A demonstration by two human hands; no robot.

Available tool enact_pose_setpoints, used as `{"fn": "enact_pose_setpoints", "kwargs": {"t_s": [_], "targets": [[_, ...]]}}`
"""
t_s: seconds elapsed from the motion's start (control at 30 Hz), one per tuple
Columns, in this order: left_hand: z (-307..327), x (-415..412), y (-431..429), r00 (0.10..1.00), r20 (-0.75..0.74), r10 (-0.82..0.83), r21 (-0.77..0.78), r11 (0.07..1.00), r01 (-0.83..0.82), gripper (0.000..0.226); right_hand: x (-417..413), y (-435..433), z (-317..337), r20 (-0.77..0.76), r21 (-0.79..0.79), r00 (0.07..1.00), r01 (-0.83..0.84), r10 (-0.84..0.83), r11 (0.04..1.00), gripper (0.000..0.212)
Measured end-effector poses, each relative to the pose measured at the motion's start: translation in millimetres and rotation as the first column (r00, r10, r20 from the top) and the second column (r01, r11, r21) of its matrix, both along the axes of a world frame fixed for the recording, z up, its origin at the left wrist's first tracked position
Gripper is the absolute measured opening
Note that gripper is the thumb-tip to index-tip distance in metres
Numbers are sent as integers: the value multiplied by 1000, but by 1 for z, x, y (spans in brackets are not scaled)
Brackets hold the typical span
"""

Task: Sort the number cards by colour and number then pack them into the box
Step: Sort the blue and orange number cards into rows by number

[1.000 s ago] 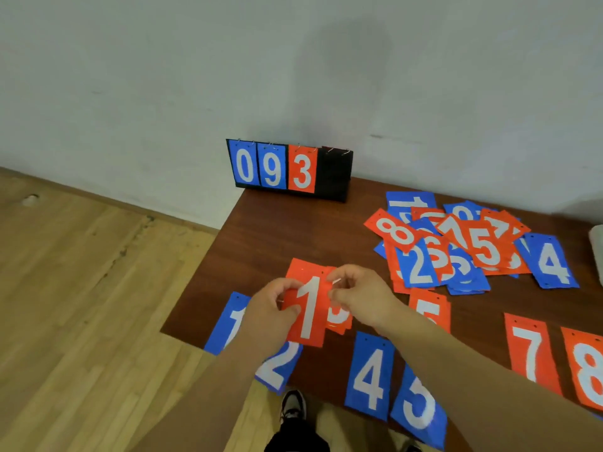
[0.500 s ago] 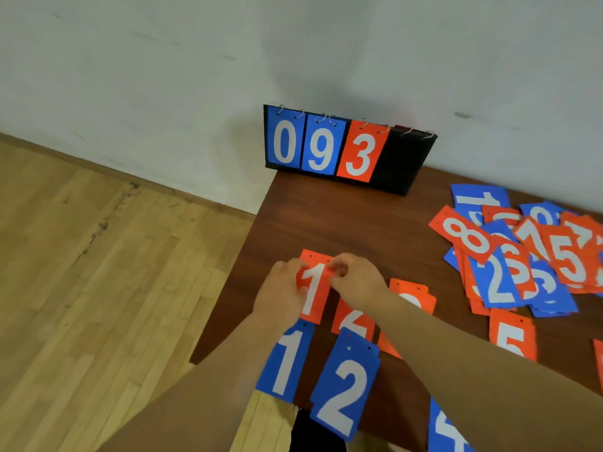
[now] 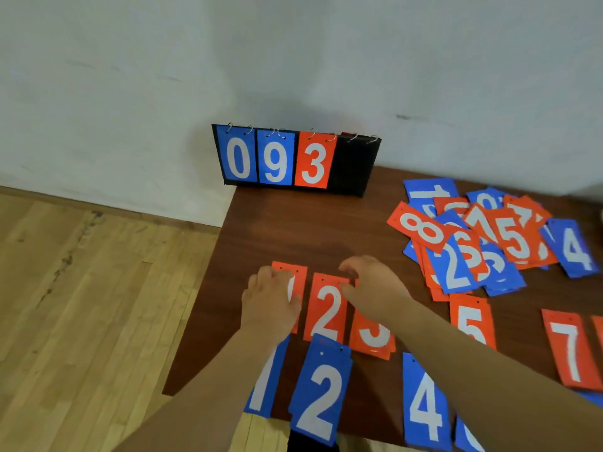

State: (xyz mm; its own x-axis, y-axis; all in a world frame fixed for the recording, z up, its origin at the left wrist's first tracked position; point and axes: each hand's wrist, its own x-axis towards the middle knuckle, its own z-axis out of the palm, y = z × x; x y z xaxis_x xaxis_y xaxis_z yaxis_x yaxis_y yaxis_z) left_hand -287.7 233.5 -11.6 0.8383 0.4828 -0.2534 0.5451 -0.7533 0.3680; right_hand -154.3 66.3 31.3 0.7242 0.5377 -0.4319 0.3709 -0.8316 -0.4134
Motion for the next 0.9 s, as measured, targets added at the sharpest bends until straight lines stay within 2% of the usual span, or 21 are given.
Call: {"fn": "enact_pose_setpoints", "kwargs": {"t_s": [0.13,0.27,0.4,0.67,0.9], "targets": [[28,21,-42,994,47,-95,5,995,95,53,5,-66,28,90,-51,992,88,-84,995,54],[54,44,-96,976,30,-214,18,977,213,59,6,-157,51,159,-70,971,193,-180,979,60],[83,62,-163,957,37,-287,77,956,283,59,11,-255,69,210,6,932,301,-296,953,61],[106,69,-289,955,10,-296,152,944,291,61,21,-435,89,201,87,867,447,-455,890,63],[117,83,-344,972,-23,-233,181,955,233,72,40,-505,99,160,151,840,498,-518,854,65]]}}
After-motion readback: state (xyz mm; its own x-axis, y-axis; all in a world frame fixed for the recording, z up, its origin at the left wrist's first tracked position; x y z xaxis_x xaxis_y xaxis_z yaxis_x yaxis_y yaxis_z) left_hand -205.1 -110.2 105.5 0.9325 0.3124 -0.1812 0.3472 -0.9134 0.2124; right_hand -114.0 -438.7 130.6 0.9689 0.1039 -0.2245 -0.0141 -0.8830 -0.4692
